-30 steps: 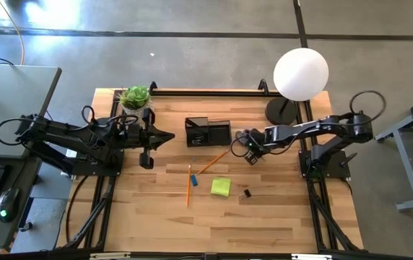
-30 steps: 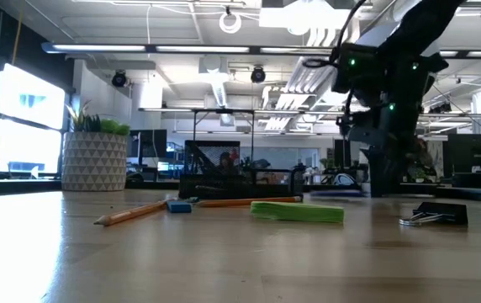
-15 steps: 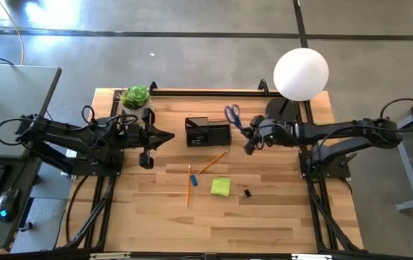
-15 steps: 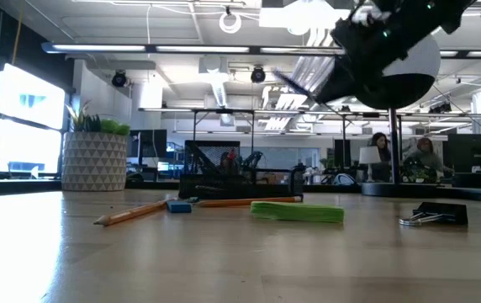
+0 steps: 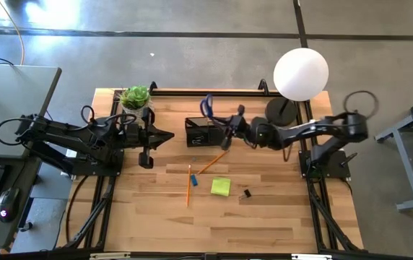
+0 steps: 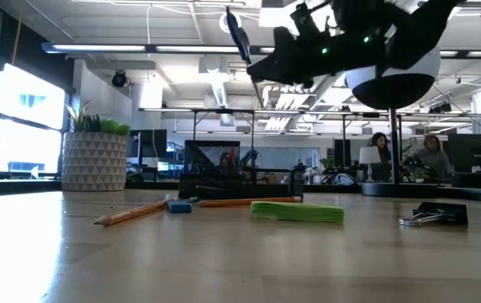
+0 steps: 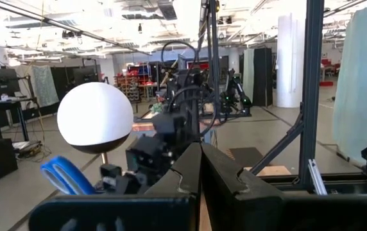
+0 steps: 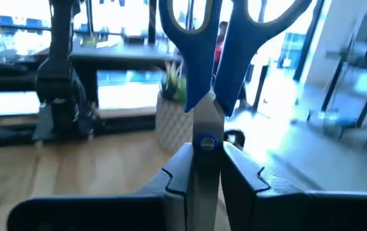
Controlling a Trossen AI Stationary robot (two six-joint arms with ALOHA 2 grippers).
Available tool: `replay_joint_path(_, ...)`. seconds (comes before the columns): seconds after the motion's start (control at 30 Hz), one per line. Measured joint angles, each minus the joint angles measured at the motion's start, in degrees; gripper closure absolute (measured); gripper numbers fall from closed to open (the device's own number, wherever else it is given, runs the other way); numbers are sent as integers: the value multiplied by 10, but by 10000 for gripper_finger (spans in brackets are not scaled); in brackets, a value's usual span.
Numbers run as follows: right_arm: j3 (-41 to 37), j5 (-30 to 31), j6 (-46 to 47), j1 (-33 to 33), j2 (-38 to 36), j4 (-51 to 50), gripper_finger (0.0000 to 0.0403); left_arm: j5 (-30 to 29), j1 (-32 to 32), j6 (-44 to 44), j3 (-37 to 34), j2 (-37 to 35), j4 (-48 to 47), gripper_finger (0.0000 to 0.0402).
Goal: Pick and place office supplies into organizer
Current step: Put the blue scissors into the black desk organizer
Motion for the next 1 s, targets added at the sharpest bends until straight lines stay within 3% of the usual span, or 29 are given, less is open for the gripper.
replay_joint_path(0.17, 3, -12, -23, -26, 87, 174, 354, 0, 0, 0, 0, 0, 0, 401)
replay_joint_path(0.27, 26, -37, -28, -41, 131, 210, 354, 0, 0, 0, 0, 0, 0, 401)
replay_joint_path(0.6, 147, -86, -28, -50, 236, 150, 351, 0, 0, 10, 0, 0, -4, 401)
replay_joint_path(0.73, 159, -86, -31, -49, 237, 85, 355, 0, 0, 11, 0, 0, -12, 401)
replay_joint_path(1.0, 154, -79, -16, -49, 237, 59, 351, 0, 0, 11, 0, 0, -12, 401)
